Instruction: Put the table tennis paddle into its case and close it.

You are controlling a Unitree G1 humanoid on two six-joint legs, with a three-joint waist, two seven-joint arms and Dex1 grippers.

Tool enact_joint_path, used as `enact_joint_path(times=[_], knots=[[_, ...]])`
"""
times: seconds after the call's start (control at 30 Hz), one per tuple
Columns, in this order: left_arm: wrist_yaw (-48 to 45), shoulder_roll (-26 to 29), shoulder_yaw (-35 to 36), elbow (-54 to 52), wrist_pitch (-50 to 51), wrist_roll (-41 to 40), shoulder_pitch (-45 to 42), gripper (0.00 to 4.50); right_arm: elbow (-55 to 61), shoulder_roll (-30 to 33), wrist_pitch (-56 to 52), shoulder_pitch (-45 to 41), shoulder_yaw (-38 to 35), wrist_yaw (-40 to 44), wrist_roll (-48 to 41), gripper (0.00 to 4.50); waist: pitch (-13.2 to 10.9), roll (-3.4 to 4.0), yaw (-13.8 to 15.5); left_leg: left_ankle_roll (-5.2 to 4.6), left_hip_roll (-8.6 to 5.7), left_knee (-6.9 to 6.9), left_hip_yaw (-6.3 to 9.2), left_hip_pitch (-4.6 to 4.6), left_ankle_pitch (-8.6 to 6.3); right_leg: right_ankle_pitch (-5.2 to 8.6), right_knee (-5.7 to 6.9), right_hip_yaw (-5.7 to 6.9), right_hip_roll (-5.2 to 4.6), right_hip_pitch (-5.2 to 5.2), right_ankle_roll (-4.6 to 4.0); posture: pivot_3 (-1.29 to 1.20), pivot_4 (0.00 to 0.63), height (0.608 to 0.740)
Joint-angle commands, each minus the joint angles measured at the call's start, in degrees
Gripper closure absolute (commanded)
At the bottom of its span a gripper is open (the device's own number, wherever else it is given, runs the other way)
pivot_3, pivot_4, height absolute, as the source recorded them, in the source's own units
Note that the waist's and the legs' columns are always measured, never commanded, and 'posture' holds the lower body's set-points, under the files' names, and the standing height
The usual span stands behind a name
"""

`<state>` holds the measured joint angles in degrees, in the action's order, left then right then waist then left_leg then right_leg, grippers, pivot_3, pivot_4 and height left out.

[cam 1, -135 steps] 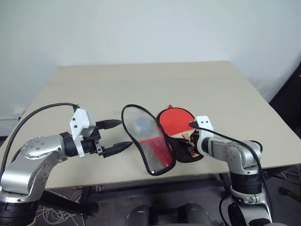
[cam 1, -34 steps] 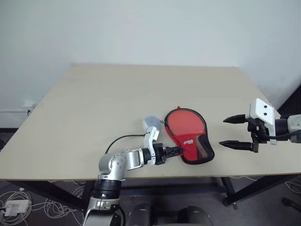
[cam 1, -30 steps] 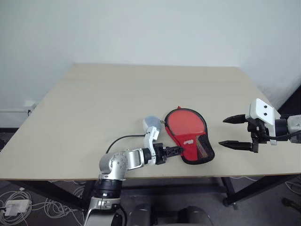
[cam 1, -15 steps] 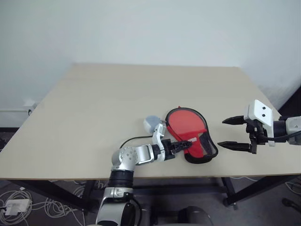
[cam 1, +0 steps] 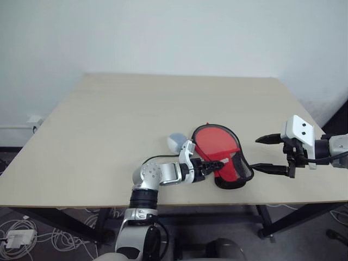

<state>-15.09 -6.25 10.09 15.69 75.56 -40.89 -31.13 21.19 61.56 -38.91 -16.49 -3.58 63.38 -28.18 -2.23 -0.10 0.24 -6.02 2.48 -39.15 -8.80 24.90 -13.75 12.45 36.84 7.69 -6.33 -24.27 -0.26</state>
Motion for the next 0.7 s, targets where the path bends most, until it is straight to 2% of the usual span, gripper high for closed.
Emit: enact_joint_path(times=[0.03, 0.43, 0.7], knots=[[2.82, 0.44, 0.10, 1.12, 3.98, 1.62, 0.00, 1.13, 1.14, -0.29, -0.04, -1.43, -1.39, -0.65, -0.63, 0.00, 0.00, 0.00, -0.02, 0.00, 0.00, 0.00, -0.01, 0.00, 0.00, 0.00, 0.00, -0.01, 0.00, -0.01, 0.00, 0.00, 0.000, 0.706], [6.24, 1.57, 4.17, 3.50, 12.49, 2.83, -2.87, 1.13, 1.99, -0.77, -1.05, -1.26, -1.55, -1.64, -0.93, 0.00, 0.01, -0.01, -0.06, 0.00, 0.01, 0.04, 0.02, -0.01, 0.00, 0.02, 0.00, 0.00, 0.02, -0.02, 0.03, 0.00, 0.000, 0.706], [6.35, 1.16, 4.50, 5.49, 10.54, 3.62, -3.09, 1.13, 2.58, -0.93, -1.29, -0.70, -1.92, -2.28, -1.27, 0.00, 0.02, -0.01, -0.04, 0.01, 0.01, 0.04, 0.02, -0.01, 0.00, 0.02, 0.00, -0.01, 0.01, -0.02, 0.03, 0.00, 0.000, 0.706]])
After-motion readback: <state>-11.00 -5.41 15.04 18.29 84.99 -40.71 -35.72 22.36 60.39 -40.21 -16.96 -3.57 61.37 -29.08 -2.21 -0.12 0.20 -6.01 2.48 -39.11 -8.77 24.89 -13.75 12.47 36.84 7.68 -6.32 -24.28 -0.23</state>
